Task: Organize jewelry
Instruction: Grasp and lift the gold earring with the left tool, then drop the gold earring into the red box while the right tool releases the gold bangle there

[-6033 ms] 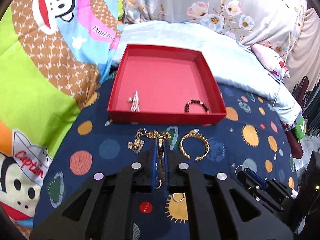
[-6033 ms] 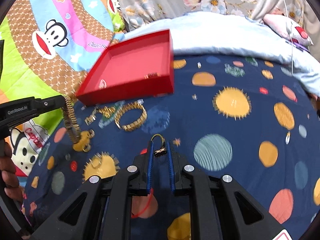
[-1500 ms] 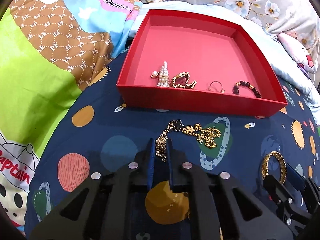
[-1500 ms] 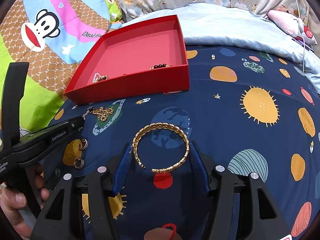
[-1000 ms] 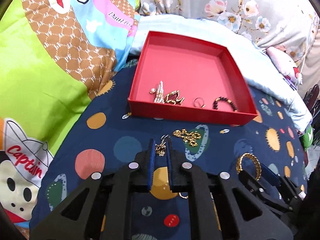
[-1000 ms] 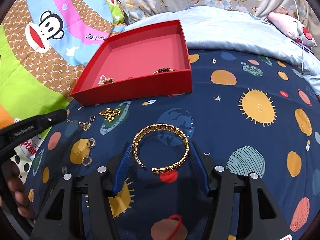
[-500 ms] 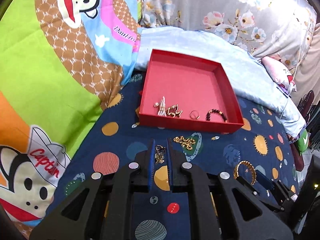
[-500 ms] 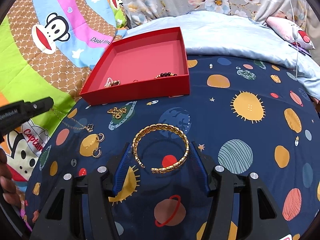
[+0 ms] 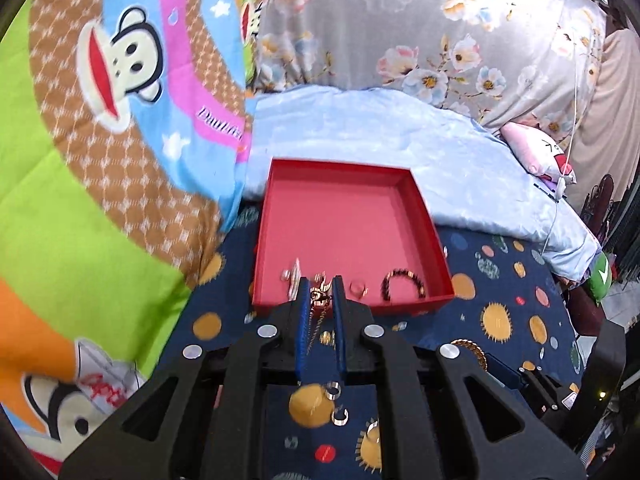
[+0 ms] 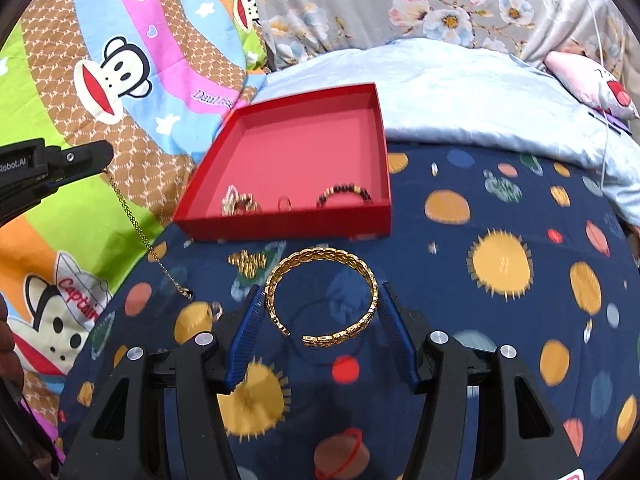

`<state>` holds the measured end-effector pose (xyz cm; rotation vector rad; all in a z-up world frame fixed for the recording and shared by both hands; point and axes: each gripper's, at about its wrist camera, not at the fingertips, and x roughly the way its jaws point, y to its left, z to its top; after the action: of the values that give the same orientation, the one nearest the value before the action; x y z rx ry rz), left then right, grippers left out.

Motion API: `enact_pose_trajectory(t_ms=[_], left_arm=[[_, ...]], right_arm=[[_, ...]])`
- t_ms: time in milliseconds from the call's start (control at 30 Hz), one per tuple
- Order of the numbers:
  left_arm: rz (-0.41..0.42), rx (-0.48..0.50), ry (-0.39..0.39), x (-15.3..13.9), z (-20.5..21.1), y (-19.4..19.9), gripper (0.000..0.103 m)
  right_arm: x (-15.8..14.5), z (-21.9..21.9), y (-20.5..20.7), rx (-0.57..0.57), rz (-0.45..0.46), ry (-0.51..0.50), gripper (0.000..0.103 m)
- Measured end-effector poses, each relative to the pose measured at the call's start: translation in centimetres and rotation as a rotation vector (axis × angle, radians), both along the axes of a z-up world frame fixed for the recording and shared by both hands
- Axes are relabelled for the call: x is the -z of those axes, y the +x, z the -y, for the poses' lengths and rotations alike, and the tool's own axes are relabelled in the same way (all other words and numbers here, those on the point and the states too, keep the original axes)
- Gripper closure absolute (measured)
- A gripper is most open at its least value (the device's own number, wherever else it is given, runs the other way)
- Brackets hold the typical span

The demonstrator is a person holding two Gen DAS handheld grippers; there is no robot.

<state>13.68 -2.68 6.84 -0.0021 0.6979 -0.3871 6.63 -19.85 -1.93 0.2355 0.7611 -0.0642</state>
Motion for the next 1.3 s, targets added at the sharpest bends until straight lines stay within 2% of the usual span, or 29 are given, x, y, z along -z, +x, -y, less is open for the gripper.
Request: enact_pose_trajectory(t_ms=[400, 700, 967, 1133, 1300], left_arm=[[0.081, 0.013, 0.019, -3.2, 3.3, 6.2, 0.093], [0.103, 0.003, 0.041, -3.5, 5.6, 10.8, 0.093], [0.069, -0.025, 0.082, -0.8, 7.1, 13.7, 0.092], [0.035, -0.06, 0.113, 1.4, 6.8, 14.2, 0.073], [0.007, -0.087, 0.124, 2.8, 5.3, 13.5, 0.068]], right_arm=[[-2.6, 1.8, 8.0, -0.038, 0.063, -0.026, 0.046], [-1.5, 2.0, 13.5, -0.063, 0.046, -0.033, 0.046], [0.4, 1.5, 16.4, -0.075, 0.028, -0.076, 0.045], [0.6, 1.4, 16.4, -0.061, 0.041, -0.114, 0.045], [0.7, 2.1, 15.3, -0.039, 0.034, -0.077, 0.045]])
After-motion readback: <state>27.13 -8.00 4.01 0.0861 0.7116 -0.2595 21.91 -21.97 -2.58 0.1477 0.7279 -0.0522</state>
